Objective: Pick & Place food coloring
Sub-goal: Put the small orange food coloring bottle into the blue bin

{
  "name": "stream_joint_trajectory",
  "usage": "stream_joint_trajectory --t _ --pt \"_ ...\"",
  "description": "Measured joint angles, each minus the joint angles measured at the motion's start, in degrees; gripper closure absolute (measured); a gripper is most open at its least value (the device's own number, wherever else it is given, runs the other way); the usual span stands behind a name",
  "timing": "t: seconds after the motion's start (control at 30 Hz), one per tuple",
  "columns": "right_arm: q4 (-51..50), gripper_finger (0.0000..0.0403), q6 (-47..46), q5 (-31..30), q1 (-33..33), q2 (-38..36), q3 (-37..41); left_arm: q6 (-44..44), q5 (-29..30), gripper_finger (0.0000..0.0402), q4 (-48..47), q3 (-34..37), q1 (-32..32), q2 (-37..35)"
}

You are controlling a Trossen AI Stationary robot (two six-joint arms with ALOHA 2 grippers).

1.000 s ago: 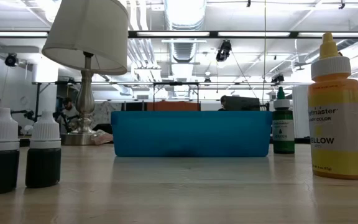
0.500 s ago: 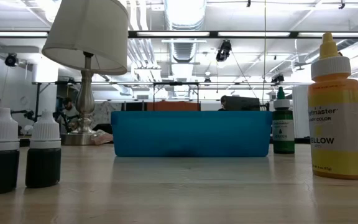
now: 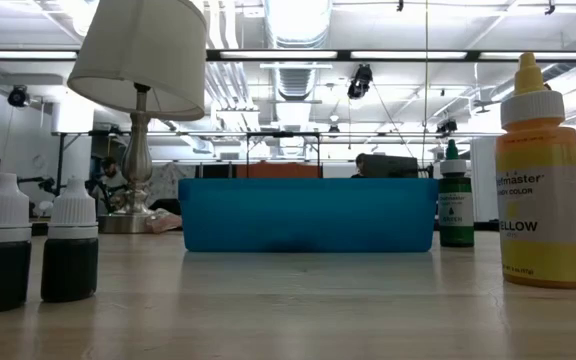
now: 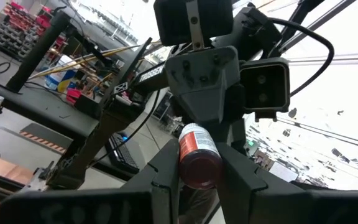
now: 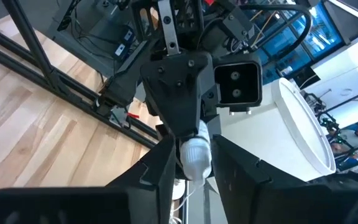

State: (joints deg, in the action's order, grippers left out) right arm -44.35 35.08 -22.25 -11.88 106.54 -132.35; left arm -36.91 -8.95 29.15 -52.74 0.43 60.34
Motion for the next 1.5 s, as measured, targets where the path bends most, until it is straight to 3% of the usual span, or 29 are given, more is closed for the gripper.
stream_joint_trajectory --t 0.97,1.27,1.5 --pt "0.1 0.0285 -0.4 -0.2 0.2 0.0 0.7 -0.9 -0.8 0.0344 0.9 -0.1 0.0 0.0" --pt "0.4 0.0309 -0.2 -0.2 0.2 0.0 0.8 -0.9 -0.8 0.0344 0.9 -0.1 0.0 0.0" --pt "0.6 0.0361 0.0 -0.4 0.2 0.0 0.8 -0.5 -0.8 0.0344 1.0 -0.1 0.0 0.0"
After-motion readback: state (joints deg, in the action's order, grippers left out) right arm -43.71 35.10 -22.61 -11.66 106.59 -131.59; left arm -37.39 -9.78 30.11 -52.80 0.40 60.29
